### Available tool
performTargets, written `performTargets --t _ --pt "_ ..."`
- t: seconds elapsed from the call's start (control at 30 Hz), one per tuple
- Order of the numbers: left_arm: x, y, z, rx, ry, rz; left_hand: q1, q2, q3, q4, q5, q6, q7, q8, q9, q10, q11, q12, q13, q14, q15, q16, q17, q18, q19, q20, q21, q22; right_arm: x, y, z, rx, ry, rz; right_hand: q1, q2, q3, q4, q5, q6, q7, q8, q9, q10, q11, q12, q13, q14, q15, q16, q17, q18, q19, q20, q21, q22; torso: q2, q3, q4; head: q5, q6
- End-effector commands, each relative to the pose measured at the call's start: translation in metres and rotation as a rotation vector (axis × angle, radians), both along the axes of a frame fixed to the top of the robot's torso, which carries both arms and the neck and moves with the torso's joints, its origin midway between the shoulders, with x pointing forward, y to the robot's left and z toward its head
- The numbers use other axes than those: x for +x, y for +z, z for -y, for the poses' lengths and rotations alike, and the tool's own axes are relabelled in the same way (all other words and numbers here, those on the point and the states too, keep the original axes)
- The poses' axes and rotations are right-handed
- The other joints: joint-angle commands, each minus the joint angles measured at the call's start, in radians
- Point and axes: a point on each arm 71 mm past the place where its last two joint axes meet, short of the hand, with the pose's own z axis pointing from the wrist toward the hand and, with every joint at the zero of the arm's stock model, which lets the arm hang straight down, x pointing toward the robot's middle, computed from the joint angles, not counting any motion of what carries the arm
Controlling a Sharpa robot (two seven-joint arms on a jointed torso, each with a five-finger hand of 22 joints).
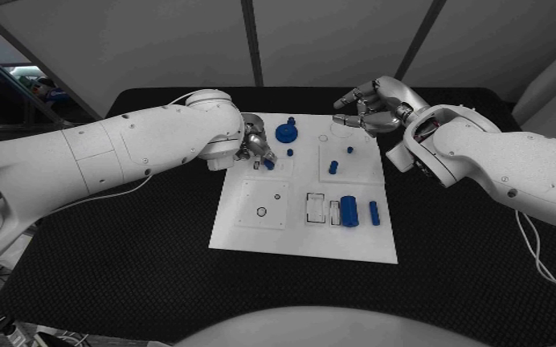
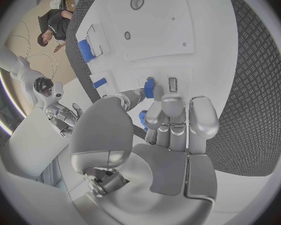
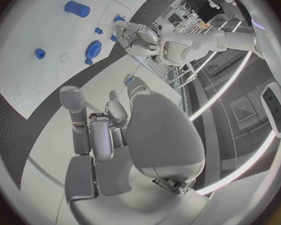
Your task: Assemble the parts on the task board
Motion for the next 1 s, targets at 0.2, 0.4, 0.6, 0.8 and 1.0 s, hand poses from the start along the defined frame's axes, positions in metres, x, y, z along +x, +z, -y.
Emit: performTargets --t 0.2,0.4,0.6,0.8,1.0 --pt "0.0001 0.0015 -0.0003 0.001 0.009 0.017 -0.003 0.01 0.167 -0.159 0.004 0.003 -0.007 0.005 0.002 0.008 -0.002 0.002 -0.001 0.001 -0.005 0.004 0.001 -0.034 0.007 0.0 0.006 0.003 -0.0001 0.0009 -0.0012 0.002 0.012 -0.001 0.003 0.009 0.003 -0.003 0.005 -0.006 -0.002 0.006 -0.001 -0.008 0.001 -0.004 -0.001 0.062 -0.007 -0.005 0.113 0.009 -0.007 0.001 -0.002 -0.001 0.0 0.0002 0.0002 -0.001 -0.001" --pt "-0.0009 -0.0016 -0.0004 0.007 0.003 0.004 -0.005 0.009 0.168 -0.16 0.005 0.003 -0.007 0.006 0.002 0.008 -0.002 0.0 -0.003 0.001 -0.005 0.004 0.001 -0.034 0.006 0.0 0.006 0.002 -0.0002 0.0008 -0.0012 0.001 0.014 -0.003 0.003 0.009 0.003 -0.003 0.005 -0.006 -0.002 0.006 -0.001 -0.008 0.001 -0.004 -0.001 0.062 -0.007 -0.005 0.113 0.009 -0.007 0.001 -0.002 -0.001 0.0 0.0001 0.0004 -0.002 -0.003" --pt "-0.0019 -0.0049 -0.0014 0.018 -0.005 -0.009 -0.009 0.005 0.169 -0.162 0.004 0.003 -0.007 0.007 0.003 0.008 -0.003 -0.001 -0.005 0.002 -0.006 0.004 0.001 -0.034 0.007 -0.001 0.007 0.003 -0.0003 0.0006 -0.0009 -0.001 0.014 -0.005 0.003 0.009 0.003 -0.003 0.005 -0.006 -0.002 0.006 -0.001 -0.008 0.001 -0.004 -0.001 0.062 -0.007 -0.005 0.113 0.009 -0.007 0.001 -0.002 -0.001 0.0 0.0 0.0 -0.002 -0.005" --pt "-0.0025 -0.0061 -0.0022 0.026 -0.01 -0.012 -0.014 0.002 0.168 -0.163 0.004 0.006 -0.009 0.009 0.004 0.011 -0.003 0.001 -0.004 0.002 -0.006 0.004 0.001 -0.034 0.009 -0.001 0.008 0.006 -0.0002 0.0004 -0.0006 -0.002 0.015 -0.007 0.003 0.009 0.005 -0.003 0.007 -0.005 -0.002 0.008 -0.001 -0.009 0.001 -0.005 -0.002 0.062 -0.007 -0.006 0.112 0.009 -0.008 0.001 -0.004 -0.004 0.0 0.0005 -0.0001 -0.003 -0.005" --pt "-0.0026 -0.0065 -0.0021 0.029 -0.013 -0.013 -0.023 -0.001 0.165 -0.162 0.002 0.011 -0.012 0.012 0.006 0.015 -0.005 0.002 -0.002 0.002 -0.007 0.004 0.001 -0.035 0.011 -0.002 0.011 0.01 0.0 0.0002 -0.0004 -0.003 0.015 -0.008 0.003 0.009 0.005 -0.003 0.007 -0.005 -0.002 0.008 -0.001 -0.009 0.001 -0.005 -0.002 0.062 -0.007 -0.006 0.112 0.009 -0.008 0.001 -0.004 -0.004 0.0 0.0001 -0.0002 -0.003 -0.005"
